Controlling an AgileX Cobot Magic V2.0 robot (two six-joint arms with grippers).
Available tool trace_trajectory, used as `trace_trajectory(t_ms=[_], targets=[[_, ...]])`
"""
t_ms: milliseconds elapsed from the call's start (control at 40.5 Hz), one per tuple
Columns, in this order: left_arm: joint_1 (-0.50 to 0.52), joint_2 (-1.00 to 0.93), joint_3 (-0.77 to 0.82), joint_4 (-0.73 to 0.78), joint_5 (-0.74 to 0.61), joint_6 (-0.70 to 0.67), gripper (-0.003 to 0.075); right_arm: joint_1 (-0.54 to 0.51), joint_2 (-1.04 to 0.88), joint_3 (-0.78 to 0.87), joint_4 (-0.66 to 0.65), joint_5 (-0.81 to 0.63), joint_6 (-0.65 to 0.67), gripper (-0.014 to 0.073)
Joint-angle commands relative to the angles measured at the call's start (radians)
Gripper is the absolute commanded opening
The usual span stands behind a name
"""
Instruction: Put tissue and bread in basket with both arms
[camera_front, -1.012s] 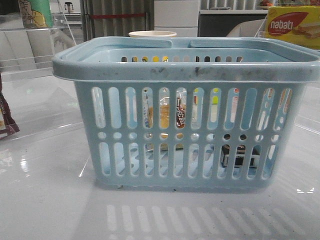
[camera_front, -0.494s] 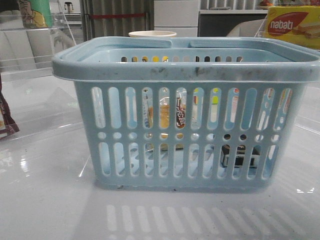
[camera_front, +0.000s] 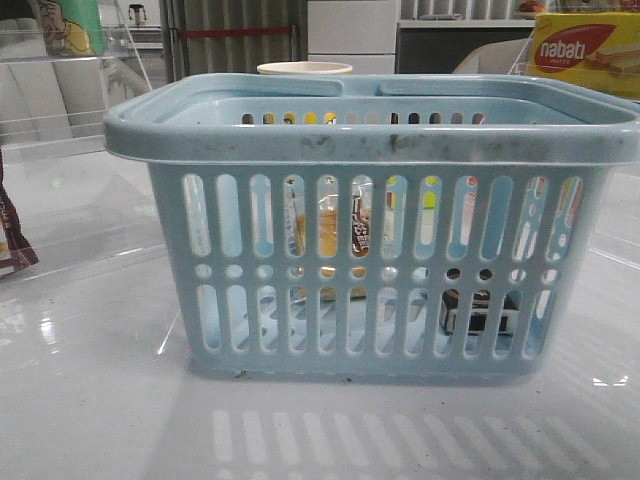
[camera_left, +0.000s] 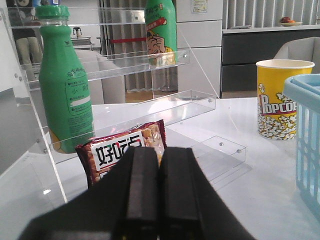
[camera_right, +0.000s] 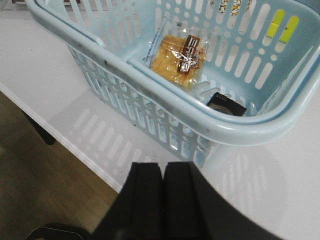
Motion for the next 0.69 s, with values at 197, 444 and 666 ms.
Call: trace_trajectory(t_ms=[197, 444, 666], targets=[[0.0, -0.019, 0.006, 0.006, -0.096, -0.01, 0.0092, -0.001, 0.005, -0.027, 0.009, -0.067, -0.009, 0.0056], [0.0, -0.019, 0.006, 0.013, -0.102, -0.01, 0.0092, -0.001, 0.005, -0.027, 0.009, -0.067, -0.009, 0.0056], [0.0, -0.019, 0.006, 0.013, -0.109, -0.01, 0.0092, -0.001, 0.005, -0.027, 0.009, -0.067, -0.009, 0.0056]])
